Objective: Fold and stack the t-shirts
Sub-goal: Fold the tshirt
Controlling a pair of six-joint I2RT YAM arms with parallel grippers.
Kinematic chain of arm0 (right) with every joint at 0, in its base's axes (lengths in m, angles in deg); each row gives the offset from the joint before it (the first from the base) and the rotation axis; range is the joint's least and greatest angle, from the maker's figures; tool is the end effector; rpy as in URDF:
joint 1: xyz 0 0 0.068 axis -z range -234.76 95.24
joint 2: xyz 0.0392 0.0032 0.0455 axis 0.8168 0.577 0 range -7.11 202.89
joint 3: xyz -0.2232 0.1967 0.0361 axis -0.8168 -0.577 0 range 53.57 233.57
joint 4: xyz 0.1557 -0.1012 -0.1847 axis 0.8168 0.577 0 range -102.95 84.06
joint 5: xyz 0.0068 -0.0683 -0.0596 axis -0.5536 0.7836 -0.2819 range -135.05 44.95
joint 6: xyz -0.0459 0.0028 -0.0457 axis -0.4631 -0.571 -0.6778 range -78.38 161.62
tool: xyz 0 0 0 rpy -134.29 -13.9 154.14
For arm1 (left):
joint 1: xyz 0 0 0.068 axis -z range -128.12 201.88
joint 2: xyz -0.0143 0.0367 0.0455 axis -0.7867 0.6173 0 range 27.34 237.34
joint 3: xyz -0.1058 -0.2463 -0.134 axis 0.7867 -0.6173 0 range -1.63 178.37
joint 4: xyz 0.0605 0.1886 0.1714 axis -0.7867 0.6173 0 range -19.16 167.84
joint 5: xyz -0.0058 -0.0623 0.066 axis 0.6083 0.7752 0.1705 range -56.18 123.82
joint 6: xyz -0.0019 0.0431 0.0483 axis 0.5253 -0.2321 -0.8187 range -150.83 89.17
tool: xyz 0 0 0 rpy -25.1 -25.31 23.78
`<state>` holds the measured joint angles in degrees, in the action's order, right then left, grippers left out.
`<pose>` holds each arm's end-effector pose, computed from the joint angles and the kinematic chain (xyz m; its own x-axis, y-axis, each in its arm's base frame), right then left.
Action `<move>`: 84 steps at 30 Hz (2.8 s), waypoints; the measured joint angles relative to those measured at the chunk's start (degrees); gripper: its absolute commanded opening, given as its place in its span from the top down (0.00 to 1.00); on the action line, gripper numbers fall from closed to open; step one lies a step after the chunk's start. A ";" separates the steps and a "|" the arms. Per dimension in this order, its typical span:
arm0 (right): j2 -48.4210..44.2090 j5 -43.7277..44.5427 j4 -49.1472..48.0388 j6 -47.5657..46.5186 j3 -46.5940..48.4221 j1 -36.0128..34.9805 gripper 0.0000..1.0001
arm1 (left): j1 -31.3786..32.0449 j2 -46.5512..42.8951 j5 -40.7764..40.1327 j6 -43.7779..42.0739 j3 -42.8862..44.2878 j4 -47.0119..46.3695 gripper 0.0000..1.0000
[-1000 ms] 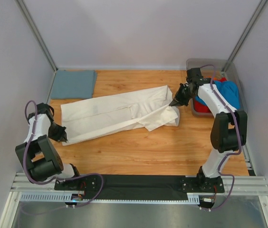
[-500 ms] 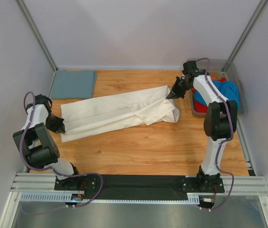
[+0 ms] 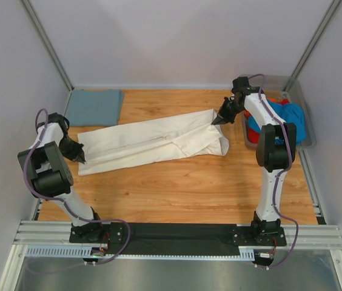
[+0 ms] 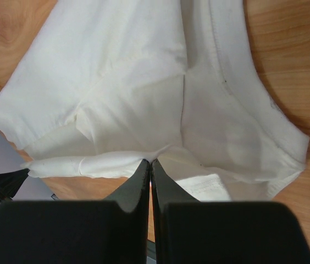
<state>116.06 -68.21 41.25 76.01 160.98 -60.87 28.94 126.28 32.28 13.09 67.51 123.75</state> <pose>0.4687 0.0701 0.2354 -0.9018 0.4258 -0.0740 0.3363 0.7990 0.4985 0.2979 0.1276 0.2082 -0.3855 -0.9161 -0.1100 -0.9165 0.3939 -0.0690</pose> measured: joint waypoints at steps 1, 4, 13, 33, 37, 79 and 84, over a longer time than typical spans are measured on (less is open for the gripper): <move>0.50 -0.07 0.11 0.00 0.61 0.15 1.00 | 0.13 0.52 0.02 0.02 0.35 0.04 1.00; 2.21 -0.52 0.17 0.04 2.84 0.44 1.00 | 0.37 1.70 0.00 0.04 1.36 0.15 1.00; 6.78 -2.03 0.17 0.04 7.45 0.48 1.00 | 0.42 4.85 -0.07 0.11 3.30 0.24 1.00; 15.15 1.38 0.59 -3.96 20.65 0.83 0.50 | 0.42 -1.09 -5.14 -0.74 3.08 -0.11 0.25; 7.87 2.64 -0.02 -5.77 13.90 -0.70 0.47 | 1.77 -14.25 -2.16 -4.74 -2.89 -3.82 0.28; 7.08 3.10 -10.62 -4.68 2.10 -33.14 0.91 | 3.43 -13.77 6.69 -9.35 -19.21 -16.00 0.70; 7.08 3.04 -10.69 -4.70 1.86 -33.07 0.90 | 0.92 -15.96 2.86 -10.60 -17.90 -12.37 0.49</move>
<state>123.14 -65.17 30.56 71.31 162.84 -93.94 29.86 110.32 35.14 2.49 49.61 111.38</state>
